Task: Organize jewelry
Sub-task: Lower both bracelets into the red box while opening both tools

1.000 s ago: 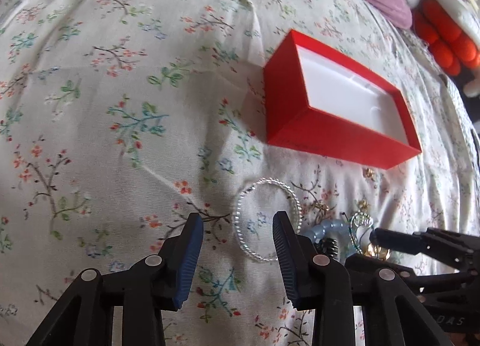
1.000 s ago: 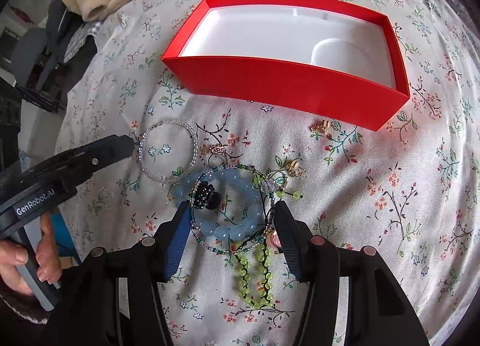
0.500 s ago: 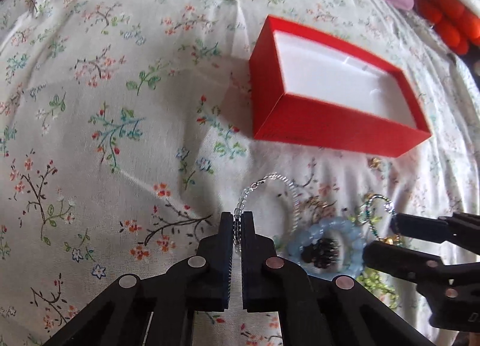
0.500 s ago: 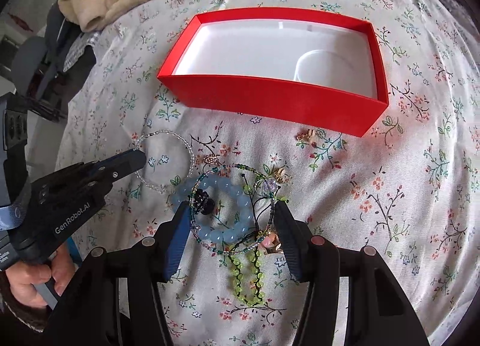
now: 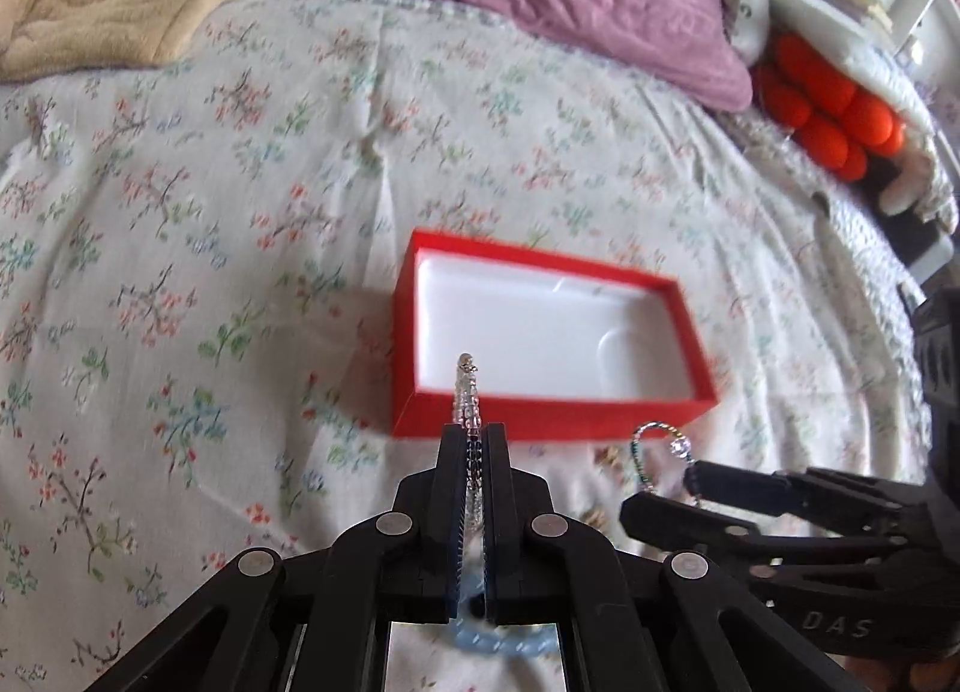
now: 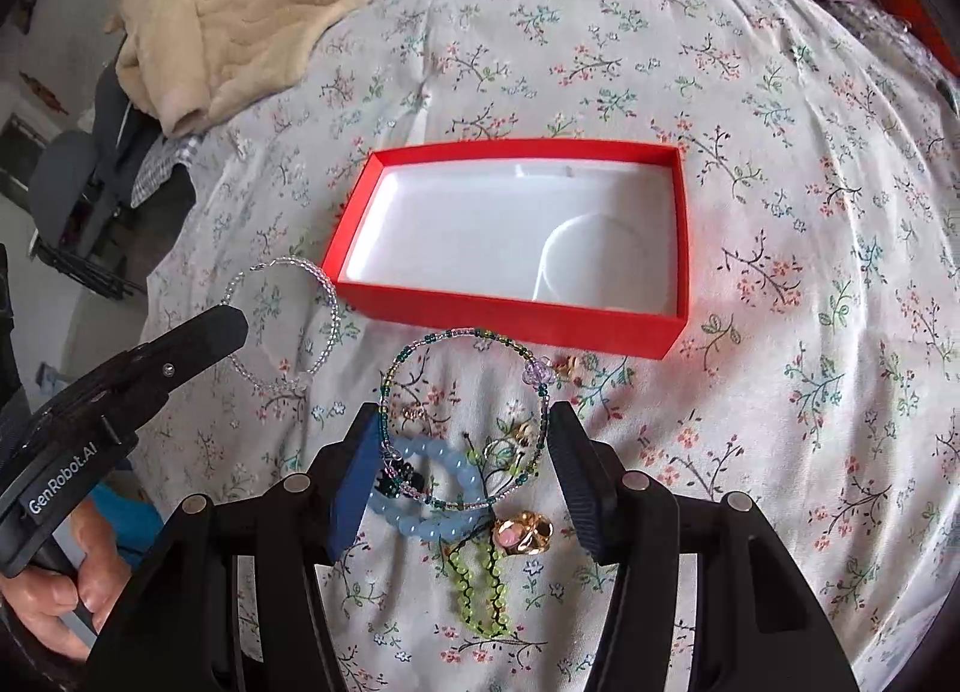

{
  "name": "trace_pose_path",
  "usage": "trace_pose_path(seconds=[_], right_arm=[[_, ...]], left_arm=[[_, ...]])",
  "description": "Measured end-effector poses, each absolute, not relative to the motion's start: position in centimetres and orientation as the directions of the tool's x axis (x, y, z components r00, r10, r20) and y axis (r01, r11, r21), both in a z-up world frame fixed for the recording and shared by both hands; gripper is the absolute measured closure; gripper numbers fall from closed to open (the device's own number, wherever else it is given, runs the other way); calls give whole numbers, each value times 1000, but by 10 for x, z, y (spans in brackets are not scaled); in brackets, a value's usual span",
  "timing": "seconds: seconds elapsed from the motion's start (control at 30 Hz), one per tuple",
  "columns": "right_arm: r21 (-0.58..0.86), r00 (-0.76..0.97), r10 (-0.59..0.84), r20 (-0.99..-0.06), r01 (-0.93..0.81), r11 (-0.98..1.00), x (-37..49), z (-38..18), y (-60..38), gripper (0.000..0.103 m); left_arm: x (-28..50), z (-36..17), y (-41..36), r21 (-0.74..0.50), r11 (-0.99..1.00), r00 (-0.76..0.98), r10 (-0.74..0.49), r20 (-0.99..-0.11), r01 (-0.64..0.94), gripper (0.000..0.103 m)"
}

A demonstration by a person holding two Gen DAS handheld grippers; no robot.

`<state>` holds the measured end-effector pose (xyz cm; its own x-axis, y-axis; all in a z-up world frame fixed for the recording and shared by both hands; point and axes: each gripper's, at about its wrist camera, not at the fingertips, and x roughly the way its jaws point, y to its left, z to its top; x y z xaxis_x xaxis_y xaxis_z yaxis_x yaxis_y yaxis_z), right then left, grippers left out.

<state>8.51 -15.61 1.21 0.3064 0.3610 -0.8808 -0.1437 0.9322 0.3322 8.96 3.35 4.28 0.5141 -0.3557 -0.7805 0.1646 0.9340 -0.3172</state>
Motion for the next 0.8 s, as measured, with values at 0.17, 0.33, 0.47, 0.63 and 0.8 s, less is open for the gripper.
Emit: trace_pose_path(seconds=[0.17, 0.33, 0.47, 0.63, 0.8], right_arm=[[348, 351, 363, -863, -109, 931, 99, 19, -168, 44], [361, 388, 358, -849, -67, 930, 116, 19, -180, 44], [362, 409, 348, -844, -44, 931, 131, 14, -186, 44], [357, 416, 337, -845, -31, 934, 144, 4, -188, 44], [325, 422, 305, -853, -26, 945, 150, -5, -184, 44]], left_arm=[[101, 52, 17, -332, 924, 542, -380, -749, 189, 103], [118, 47, 2, -379, 903, 548, -425, -721, 203, 103], [133, 33, -7, -396, 897, 537, -437, -722, 198, 103], [147, 5, -1, -354, 928, 507, -363, -782, 117, 103], [151, -6, 3, -284, 955, 499, -287, -817, 84, 103]])
